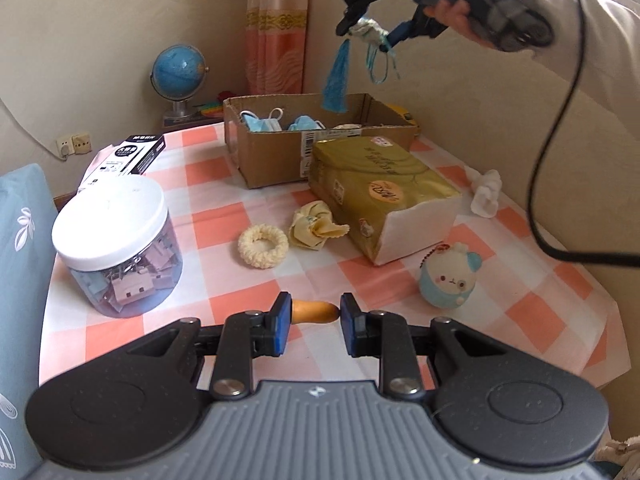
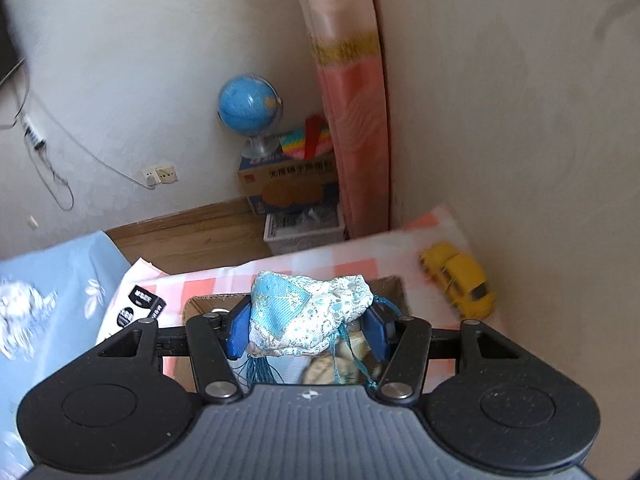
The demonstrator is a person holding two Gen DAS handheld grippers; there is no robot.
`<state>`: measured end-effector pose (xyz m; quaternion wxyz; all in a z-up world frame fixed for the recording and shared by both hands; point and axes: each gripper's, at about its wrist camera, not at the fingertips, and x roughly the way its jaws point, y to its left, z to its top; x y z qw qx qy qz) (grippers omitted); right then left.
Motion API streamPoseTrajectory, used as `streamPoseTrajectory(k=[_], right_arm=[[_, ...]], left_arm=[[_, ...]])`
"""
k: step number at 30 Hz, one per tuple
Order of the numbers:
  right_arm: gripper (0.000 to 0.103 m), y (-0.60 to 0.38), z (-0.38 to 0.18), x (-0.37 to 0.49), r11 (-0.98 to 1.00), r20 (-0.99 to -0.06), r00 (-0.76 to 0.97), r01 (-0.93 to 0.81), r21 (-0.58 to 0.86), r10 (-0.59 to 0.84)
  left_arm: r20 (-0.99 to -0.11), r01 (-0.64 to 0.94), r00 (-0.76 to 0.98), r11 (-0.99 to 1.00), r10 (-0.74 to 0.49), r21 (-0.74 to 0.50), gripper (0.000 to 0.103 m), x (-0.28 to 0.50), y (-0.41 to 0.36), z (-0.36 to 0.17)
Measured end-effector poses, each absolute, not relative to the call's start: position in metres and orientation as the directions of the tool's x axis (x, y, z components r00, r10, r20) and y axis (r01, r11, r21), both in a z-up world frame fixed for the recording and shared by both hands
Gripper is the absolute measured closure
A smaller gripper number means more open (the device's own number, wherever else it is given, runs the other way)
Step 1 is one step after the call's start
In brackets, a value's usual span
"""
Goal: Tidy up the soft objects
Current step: 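Carry the sachet with the right tool and drop it into the box, then carry the orange earplug with the left tool and release it into the box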
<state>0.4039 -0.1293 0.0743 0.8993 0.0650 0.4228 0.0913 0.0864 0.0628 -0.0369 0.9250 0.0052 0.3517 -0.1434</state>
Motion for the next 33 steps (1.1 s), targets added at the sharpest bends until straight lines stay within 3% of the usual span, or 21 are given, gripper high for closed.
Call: streamPoseTrajectory(k=[8,12,18,33], right_arm=[[0.04,-0.119,0.034,0.435,0.978,-0.797,0.58,0.001,0.208,0.169],[0.019,-0.112,0.018,0.443,0.992,-0.809,0.578,-0.004,0.129,0.108],[0.002,-0.118,0.02,0.431,0.99,-0.801,0.582,-0.082,0.118,0.144],[0.0,-0.154,0.029,0.348,0.969,-0.749,0.616,-0.177,0.171,0.244]], left_arm=[[-0.662,0.24,0.712,0.967,-0.234,-0.083,0.078,0.089,0.067,-0.039],[-0.664,0.234,0.712,0.969,-0.226,-0.078,0.078,0.09,0.067,-0.039],[-0.666,0.23,0.715,0.971,-0.212,-0.062,0.078,0.091,0.067,-0.037],[-0.673,0.276,0.701,0.96,-0.234,-0.046,0.078,0.104,0.06,-0.023]])
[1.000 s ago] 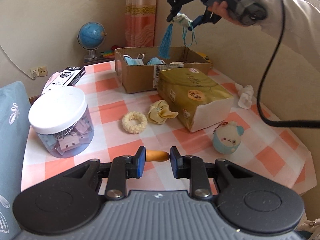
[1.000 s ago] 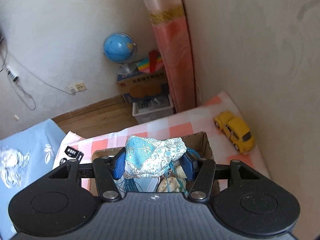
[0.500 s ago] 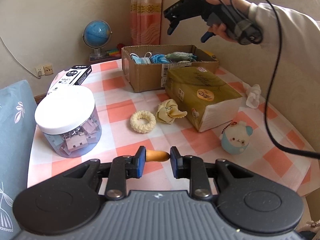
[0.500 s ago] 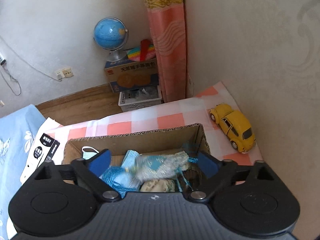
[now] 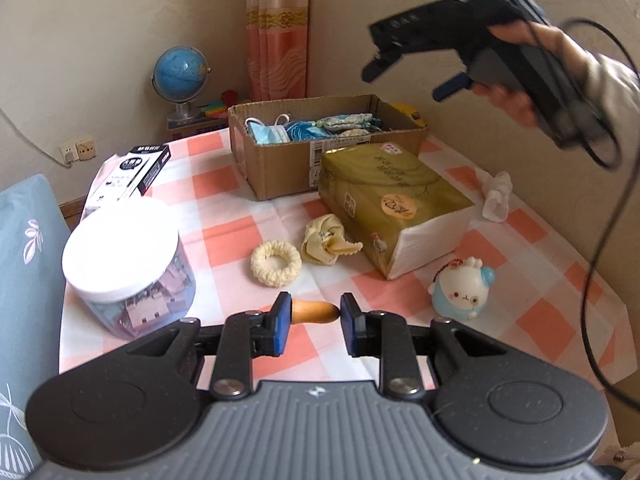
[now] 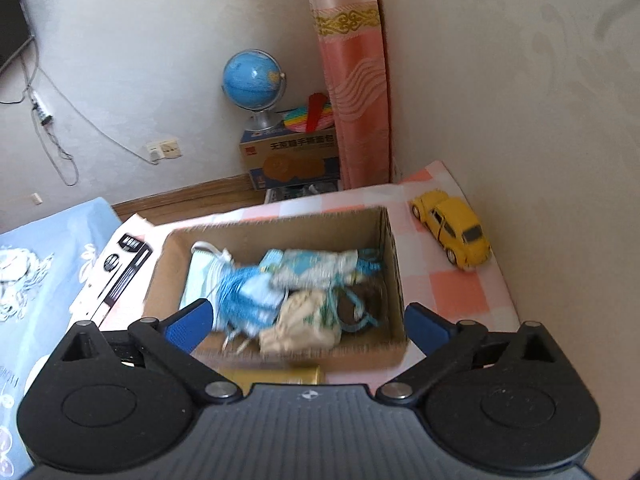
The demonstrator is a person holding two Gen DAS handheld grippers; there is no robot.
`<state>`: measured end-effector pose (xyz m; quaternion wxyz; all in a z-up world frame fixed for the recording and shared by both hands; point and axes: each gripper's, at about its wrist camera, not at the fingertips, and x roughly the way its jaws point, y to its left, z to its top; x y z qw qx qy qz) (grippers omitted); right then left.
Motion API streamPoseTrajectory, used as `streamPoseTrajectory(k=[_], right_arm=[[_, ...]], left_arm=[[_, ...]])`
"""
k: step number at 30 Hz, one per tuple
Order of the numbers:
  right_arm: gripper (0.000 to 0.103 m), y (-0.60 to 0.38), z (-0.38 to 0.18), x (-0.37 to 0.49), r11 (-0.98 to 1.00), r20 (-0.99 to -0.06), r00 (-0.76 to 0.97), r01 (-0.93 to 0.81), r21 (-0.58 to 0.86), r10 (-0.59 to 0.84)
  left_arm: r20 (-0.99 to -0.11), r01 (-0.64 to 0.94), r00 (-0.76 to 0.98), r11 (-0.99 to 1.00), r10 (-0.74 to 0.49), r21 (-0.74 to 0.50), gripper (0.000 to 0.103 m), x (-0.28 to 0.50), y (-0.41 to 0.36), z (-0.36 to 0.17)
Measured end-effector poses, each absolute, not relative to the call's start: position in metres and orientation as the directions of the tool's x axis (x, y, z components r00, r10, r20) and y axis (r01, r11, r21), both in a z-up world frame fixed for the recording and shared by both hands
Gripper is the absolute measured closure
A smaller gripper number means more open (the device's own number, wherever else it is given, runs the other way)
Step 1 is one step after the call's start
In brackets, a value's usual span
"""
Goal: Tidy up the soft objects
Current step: 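Carry the orange earplug with the left tool and release it into the box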
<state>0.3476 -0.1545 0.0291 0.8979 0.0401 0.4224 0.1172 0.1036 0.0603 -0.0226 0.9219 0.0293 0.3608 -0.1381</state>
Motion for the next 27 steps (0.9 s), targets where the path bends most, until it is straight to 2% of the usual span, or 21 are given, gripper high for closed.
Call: streamPoseTrajectory(k=[13,27], right_arm=[[0.0,-0.181,0.01,0.23,0.976,-0.667,0.713,-0.189,0.112,0.215],[0.0,-0.212,-0.004,0.161,0.982,-0.622,0.76,-0.115,0.152,0.186]], left_arm=[[-0.672,0.328,0.698,0.945,-0.249,-0.01,0.078,0.132,0.052,0.004],[-0.628,0.303,0.747,0.953,-0.218,0.029,0.078,0.236,0.026,0.045]])
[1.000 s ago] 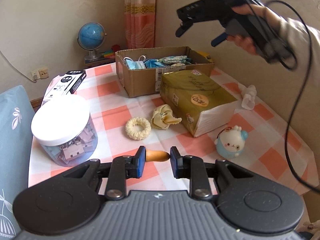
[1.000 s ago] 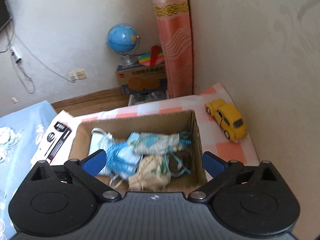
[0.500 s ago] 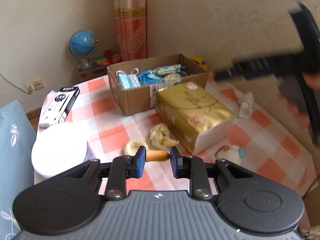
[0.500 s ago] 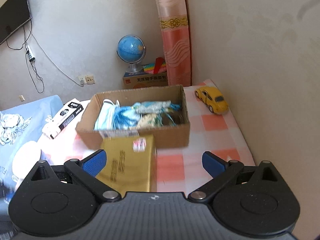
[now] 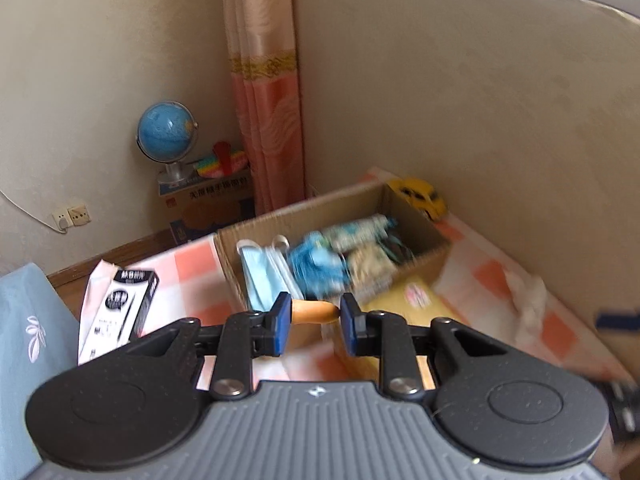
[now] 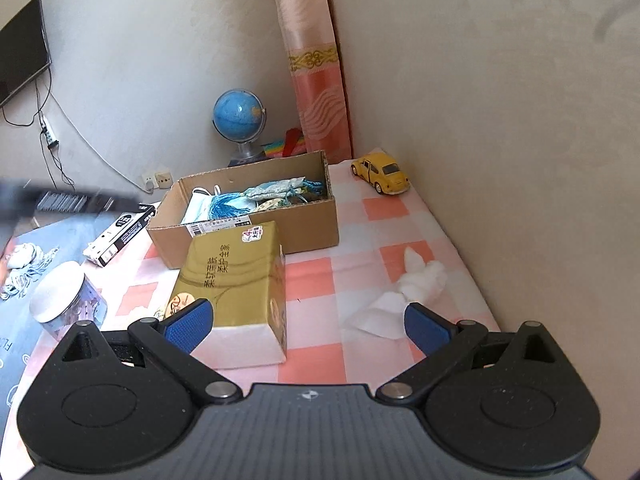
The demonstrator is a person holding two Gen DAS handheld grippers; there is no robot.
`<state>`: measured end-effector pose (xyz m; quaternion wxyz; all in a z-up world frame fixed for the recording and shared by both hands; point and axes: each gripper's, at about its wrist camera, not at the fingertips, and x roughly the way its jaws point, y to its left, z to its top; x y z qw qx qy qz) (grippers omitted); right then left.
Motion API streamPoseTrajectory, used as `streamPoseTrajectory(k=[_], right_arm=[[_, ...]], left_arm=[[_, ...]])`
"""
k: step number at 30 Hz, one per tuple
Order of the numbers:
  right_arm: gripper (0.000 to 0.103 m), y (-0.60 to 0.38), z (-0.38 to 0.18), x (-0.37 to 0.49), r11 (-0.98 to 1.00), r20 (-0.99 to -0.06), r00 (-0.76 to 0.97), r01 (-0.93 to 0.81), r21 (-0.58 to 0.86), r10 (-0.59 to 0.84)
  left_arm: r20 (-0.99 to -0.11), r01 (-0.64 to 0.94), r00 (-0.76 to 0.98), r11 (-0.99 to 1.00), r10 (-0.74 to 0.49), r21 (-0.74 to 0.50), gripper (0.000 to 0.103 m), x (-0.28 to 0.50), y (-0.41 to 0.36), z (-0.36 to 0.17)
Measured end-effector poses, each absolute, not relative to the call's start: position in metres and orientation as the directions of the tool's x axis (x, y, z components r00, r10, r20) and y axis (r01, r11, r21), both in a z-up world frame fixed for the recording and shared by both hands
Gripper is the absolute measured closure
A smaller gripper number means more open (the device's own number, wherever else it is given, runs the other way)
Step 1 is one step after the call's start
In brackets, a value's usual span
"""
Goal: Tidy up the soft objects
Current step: 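Carry the orange earplug with the left tool and release it into the box, then grasp the yellow knotted cloth with the left tool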
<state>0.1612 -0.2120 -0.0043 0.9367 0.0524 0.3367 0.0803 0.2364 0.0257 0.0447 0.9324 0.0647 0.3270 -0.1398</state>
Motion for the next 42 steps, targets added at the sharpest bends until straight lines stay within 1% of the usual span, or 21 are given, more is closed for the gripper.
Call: streamPoseTrajectory(k=[5,6,7,8,9,10,12,14,16,19,23,28,35,42], right_arm=[[0.0,-0.216,-0.005,0.152,0.984,-0.616,0.769,-0.109,0.143,0.174],[0.0,-0.217,-0.005,0.151,0.985,-0.612,0.773,-0.106,0.14,0.17],[0.0,-0.218,-0.006,0.15,0.985,-0.607,0.777,-0.104,0.138,0.167],[0.0,-0.219,-0.006,0.15,0.985,-0.602,0.78,-0.106,0.137,0.168],[0.0,-0.22,-0.006,0.15,0.985,-0.602,0.781,-0.108,0.138,0.17],[0.0,-0.22,-0.006,0.15,0.984,-0.601,0.78,-0.108,0.138,0.171],[0.0,-0.221,-0.006,0.149,0.984,-0.598,0.783,-0.111,0.138,0.172],[0.0,-0.221,-0.006,0.148,0.984,-0.596,0.784,-0.116,0.136,0.174],[0.0,-0.221,-0.005,0.147,0.984,-0.594,0.786,-0.116,0.132,0.172],[0.0,-0.22,-0.005,0.145,0.984,-0.592,0.787,-0.12,0.13,0.175],[0.0,-0.218,-0.004,0.142,0.984,-0.592,0.787,-0.125,0.126,0.176],[0.0,-0.213,-0.006,0.136,0.985,-0.591,0.788,-0.131,0.117,0.175],[0.0,-0.203,-0.014,0.128,0.983,-0.609,0.772,-0.151,0.102,0.182],[0.0,-0.181,-0.025,0.13,0.975,-0.641,0.738,-0.209,0.08,0.211]], left_arm=[[-0.631,0.26,0.753,0.965,-0.185,0.028,0.078,0.277,0.017,0.046],[-0.622,0.242,0.765,0.97,-0.168,0.036,0.073,0.283,0.015,0.045],[-0.616,0.227,0.773,0.973,-0.151,0.047,0.059,0.288,0.014,0.043],[-0.616,0.209,0.777,0.976,-0.13,0.057,0.049,0.292,0.013,0.042],[-0.614,0.187,0.782,0.98,-0.109,0.064,0.029,0.295,0.013,0.041],[-0.601,0.166,0.794,0.984,-0.094,0.066,0.021,0.294,0.014,0.04],[-0.584,0.151,0.808,0.986,-0.082,0.07,0.019,0.292,0.016,0.04],[-0.594,0.153,0.8,0.986,-0.088,0.06,0.017,0.288,0.019,0.041],[-0.591,0.161,0.801,0.985,-0.097,0.056,0.013,0.279,0.02,0.042],[-0.579,0.174,0.809,0.981,-0.096,0.081,0.01,0.259,0.02,0.044],[-0.563,0.183,0.818,0.981,-0.112,0.07,0.009,0.228,0.023,0.041],[-0.577,0.201,0.805,0.979,-0.141,0.041,0.009,0.191,0.027,0.03],[-0.575,0.184,0.806,0.983,-0.138,0.021,0.007,0.138,0.038,0.013],[-0.587,0.154,0.803,0.987,-0.101,0.041,0.006,0.104,0.055,-0.014]])
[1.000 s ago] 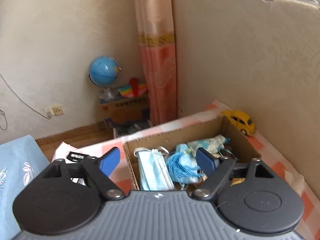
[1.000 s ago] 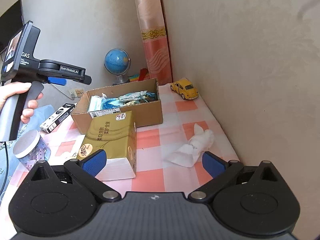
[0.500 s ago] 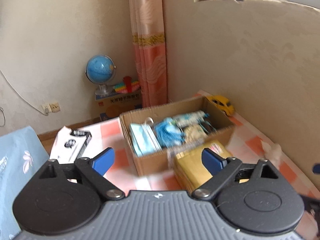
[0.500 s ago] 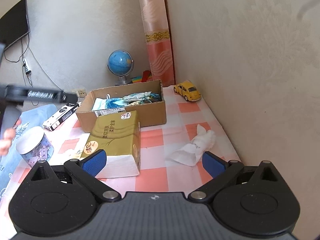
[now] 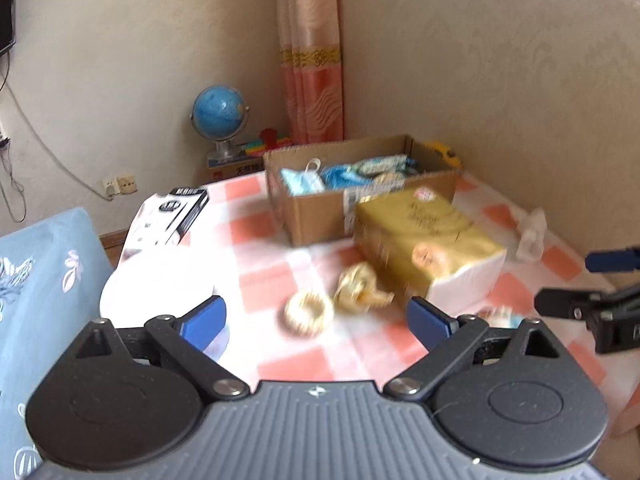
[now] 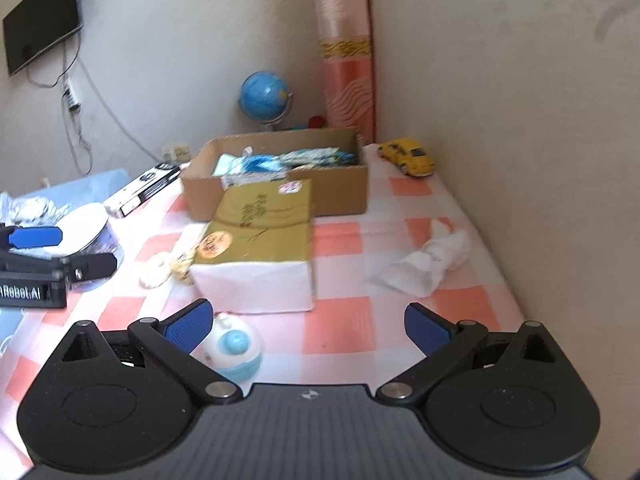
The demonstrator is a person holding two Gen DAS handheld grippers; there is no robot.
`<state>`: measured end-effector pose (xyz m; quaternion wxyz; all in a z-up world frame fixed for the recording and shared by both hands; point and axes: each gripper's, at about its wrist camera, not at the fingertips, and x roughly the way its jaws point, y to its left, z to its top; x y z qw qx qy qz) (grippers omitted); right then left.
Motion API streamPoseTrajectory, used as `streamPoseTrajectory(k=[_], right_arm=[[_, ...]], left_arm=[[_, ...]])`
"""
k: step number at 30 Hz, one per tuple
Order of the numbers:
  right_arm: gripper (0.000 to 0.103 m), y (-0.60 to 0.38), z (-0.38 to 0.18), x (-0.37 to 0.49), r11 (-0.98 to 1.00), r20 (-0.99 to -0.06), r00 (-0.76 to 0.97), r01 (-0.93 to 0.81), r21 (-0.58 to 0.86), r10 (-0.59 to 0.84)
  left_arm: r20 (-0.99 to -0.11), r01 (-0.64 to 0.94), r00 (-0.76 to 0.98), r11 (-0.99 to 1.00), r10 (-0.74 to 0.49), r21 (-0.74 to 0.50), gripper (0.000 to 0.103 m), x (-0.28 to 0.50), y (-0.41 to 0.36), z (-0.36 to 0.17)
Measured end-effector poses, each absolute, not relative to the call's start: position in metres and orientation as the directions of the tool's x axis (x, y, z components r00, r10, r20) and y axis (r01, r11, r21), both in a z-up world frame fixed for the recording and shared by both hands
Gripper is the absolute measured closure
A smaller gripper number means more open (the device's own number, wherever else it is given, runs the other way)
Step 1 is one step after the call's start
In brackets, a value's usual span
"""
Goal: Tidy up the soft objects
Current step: 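Grasp the yellow knotted cloth with the left tool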
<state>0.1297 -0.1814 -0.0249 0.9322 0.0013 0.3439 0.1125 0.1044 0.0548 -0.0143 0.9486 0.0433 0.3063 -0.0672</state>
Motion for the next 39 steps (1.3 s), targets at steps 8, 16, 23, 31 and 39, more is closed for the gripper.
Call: streamPoseTrajectory(k=[8,16,23,31,39], right_arm=[[0.0,-0.139,-0.047,0.145,0.961,-0.698,0.689,-0.276,0.0,0.198],[0.0,-0.121,-0.074,0.161,0.962,-0.734,0.67,-0.259,-0.089,0.112],[0.0,-0.144,-0.08,0.158,0.971,-0.75,0.658,-0.216,-0.105,0.066],[0.0,-0.165,-0.086,0.153,0.977,-0.75,0.653,-0.209,-0.045,0.105],[0.0,-0.169,-0.087,0.147,0.975,-0.73,0.673,-0.219,-0.043,0.119]], left_arm=[[-0.613,0.136,0.783,0.991,-0.104,0.006,0.006,0.091,0.075,-0.037],[-0.611,0.131,0.784,0.991,-0.106,-0.004,0.006,0.086,0.082,-0.044],[-0.611,0.161,0.78,0.987,-0.134,-0.01,0.006,0.091,0.075,-0.047],[-0.625,0.237,0.754,0.971,-0.203,-0.029,0.005,0.105,0.066,-0.048],[-0.672,0.358,0.692,0.934,-0.265,0.001,0.005,0.128,0.054,-0.046]])
